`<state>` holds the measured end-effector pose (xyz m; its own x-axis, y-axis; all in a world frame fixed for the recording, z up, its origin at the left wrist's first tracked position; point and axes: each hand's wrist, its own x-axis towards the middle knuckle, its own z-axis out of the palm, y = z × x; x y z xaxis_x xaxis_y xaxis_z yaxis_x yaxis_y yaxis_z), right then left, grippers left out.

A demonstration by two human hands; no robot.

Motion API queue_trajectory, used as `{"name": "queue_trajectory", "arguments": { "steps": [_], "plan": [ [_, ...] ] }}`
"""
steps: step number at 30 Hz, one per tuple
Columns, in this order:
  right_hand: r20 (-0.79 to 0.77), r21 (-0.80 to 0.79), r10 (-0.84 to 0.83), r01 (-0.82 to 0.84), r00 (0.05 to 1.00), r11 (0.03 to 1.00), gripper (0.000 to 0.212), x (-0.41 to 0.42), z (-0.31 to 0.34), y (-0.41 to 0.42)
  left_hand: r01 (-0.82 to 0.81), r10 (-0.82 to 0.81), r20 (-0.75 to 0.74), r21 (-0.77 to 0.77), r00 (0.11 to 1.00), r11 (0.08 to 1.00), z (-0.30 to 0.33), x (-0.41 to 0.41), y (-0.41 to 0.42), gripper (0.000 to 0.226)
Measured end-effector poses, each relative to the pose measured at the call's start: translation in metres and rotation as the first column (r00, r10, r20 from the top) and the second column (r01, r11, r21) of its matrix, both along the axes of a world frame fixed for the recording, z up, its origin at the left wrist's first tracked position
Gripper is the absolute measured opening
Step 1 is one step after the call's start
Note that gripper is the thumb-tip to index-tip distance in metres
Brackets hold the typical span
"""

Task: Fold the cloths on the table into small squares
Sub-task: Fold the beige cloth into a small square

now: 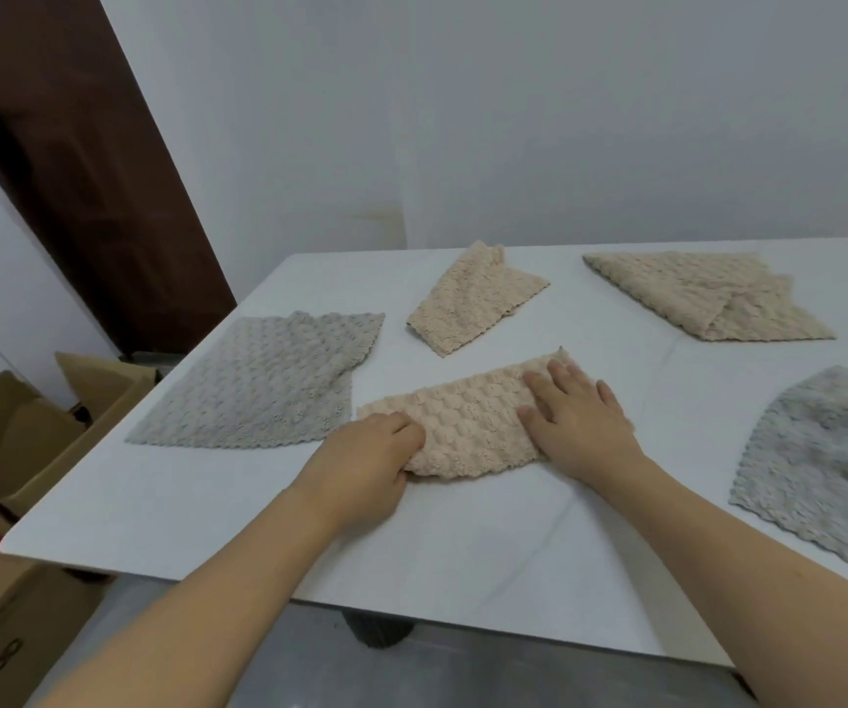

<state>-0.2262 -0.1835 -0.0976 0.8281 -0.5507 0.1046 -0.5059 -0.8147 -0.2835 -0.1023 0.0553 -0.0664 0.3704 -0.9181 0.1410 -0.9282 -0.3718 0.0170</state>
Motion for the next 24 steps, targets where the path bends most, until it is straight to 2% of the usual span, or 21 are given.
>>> {"name": "queue_trajectory", "arguments": {
  "steps": [2, 3, 5, 7, 10, 12, 16, 19, 20, 22, 24],
  "plan": [
    [0.115, -0.085, -0.185, 0.195, 0.976, 0.977, 0.049, -0.005, -0.001, 0.004, 0.103, -0.105, 0.161, 0.018, 0.981, 0.994, 0.012, -0.008, -0.002, 0.009],
    [0.147, -0.114, -0.283, 0.301, 0.948, 0.947, 0.047, -0.006, -0.002, 0.007, 0.176, -0.176, 0.19, 0.02, 0.966, 0.984, 0.018, -0.014, 0.0, 0.008],
    [0.179, -0.146, -0.359, 0.386, 0.916, 0.911, 0.047, -0.008, -0.005, 0.012, 0.336, -0.34, 0.167, 0.051, 0.925, 0.94, 0.019, -0.026, 0.008, 0.009],
    [0.201, -0.15, -0.299, 0.331, 0.933, 0.932, 0.042, -0.006, -0.005, 0.011, 0.39, -0.397, 0.064, 0.101, 0.916, 0.915, 0.013, -0.037, 0.018, 0.016],
    [0.148, -0.055, -0.195, 0.205, 0.97, 0.977, 0.035, 0.0, -0.004, 0.002, 0.257, -0.255, -0.057, 0.03, 0.965, 0.966, 0.004, -0.027, 0.03, 0.036],
    [0.143, 0.052, -0.167, 0.161, 0.976, 0.986, 0.039, 0.0, -0.001, -0.002, 0.18, -0.178, -0.115, 0.006, 0.977, 0.984, 0.006, -0.016, 0.033, 0.036],
    [0.243, 0.192, -0.178, 0.132, 0.954, 0.972, 0.047, -0.003, 0.004, -0.003, 0.092, -0.081, -0.246, 0.031, 0.966, 0.995, 0.033, -0.009, 0.023, 0.038],
    [0.288, 0.251, -0.149, 0.076, 0.946, 0.965, 0.035, -0.006, 0.006, -0.003, 0.028, 0.014, -0.428, 0.092, 0.904, 0.995, 0.068, -0.01, 0.003, 0.012],
    [0.298, 0.28, -0.139, 0.053, 0.944, 0.958, 0.028, -0.006, 0.007, -0.003, 0.03, 0.025, -0.461, 0.111, 0.887, 0.993, 0.077, -0.008, -0.006, 0.01],
    [0.351, 0.364, -0.136, -0.001, 0.926, 0.932, 0.018, -0.009, 0.01, -0.003, 0.026, 0.044, -0.499, 0.131, 0.865, 0.991, 0.089, -0.005, -0.03, 0.01],
    [0.472, 0.478, -0.193, -0.066, 0.86, 0.876, 0.015, -0.012, 0.009, -0.004, 0.008, 0.034, -0.503, 0.081, 0.864, 0.997, 0.092, -0.002, -0.056, 0.005]
  ]
}}
